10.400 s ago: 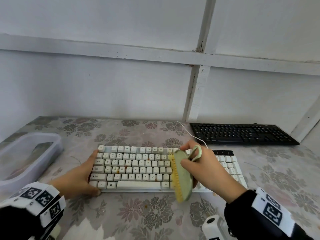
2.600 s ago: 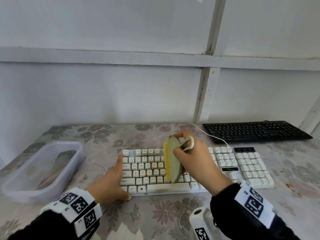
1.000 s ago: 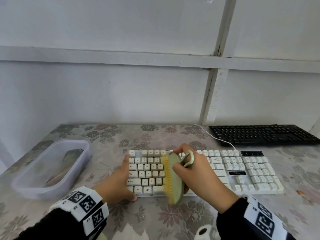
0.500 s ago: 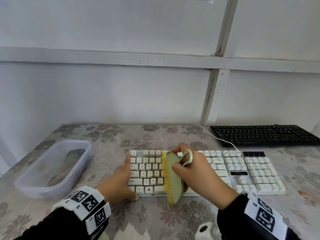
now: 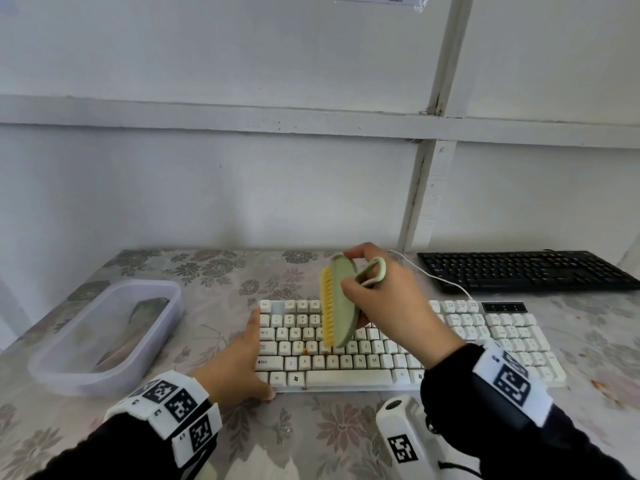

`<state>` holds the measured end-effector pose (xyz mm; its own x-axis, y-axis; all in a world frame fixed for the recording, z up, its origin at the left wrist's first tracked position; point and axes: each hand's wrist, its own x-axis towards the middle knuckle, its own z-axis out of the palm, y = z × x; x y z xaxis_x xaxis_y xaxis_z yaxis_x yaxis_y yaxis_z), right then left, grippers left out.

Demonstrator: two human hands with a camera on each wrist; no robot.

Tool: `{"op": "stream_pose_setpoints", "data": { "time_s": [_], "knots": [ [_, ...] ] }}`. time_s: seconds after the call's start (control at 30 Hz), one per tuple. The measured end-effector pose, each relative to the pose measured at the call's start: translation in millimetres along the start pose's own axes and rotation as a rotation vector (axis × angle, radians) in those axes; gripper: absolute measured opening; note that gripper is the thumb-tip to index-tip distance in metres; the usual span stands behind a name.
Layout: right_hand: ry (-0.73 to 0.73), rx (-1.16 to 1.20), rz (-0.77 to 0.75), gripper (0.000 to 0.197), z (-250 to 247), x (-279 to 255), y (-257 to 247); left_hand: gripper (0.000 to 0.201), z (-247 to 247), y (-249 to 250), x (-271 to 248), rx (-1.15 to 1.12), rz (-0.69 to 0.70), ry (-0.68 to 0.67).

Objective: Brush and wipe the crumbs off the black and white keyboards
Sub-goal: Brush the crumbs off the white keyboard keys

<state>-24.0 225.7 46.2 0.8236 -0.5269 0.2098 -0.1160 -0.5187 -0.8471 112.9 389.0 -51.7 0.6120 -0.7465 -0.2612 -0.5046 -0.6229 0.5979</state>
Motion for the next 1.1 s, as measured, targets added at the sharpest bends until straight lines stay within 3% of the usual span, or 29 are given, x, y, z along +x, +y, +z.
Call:
{"op": "stream_pose_setpoints", "data": {
  "time_s": [0.13, 0.3, 0.53, 0.8, 1.0, 1.1],
  "knots": [
    [-0.058, -0.137, -0.017, 0.023, 11, -11, 10, 0.131, 0, 1, 0, -0.004, -0.010, 0.003],
    [-0.223, -0.061, 0.071, 0.022, 1, -26, 6, 0.129, 0, 2, -1, -0.005, -0.014, -0.003],
    [0.031, -0.038, -0.020, 0.026, 1, -7, 7, 0.130, 0, 2, -1, -0.007, -0.008, 0.007],
    [-0.197, -0.084, 0.033, 0.023, 5, -32, 15, 0.132, 1, -4, 4, -0.021, -0.002, 0.009],
    [0.019, -0.014, -0.023, 0.026, 1, -12, 7, 0.131, 1, -1, 1, 0.008, -0.012, 0.013],
    [-0.019, -0.063, -0.023, 0.023, 8, -16, 12, 0.131, 1, 0, 0, 0.005, -0.014, 0.011]
  ]
}}
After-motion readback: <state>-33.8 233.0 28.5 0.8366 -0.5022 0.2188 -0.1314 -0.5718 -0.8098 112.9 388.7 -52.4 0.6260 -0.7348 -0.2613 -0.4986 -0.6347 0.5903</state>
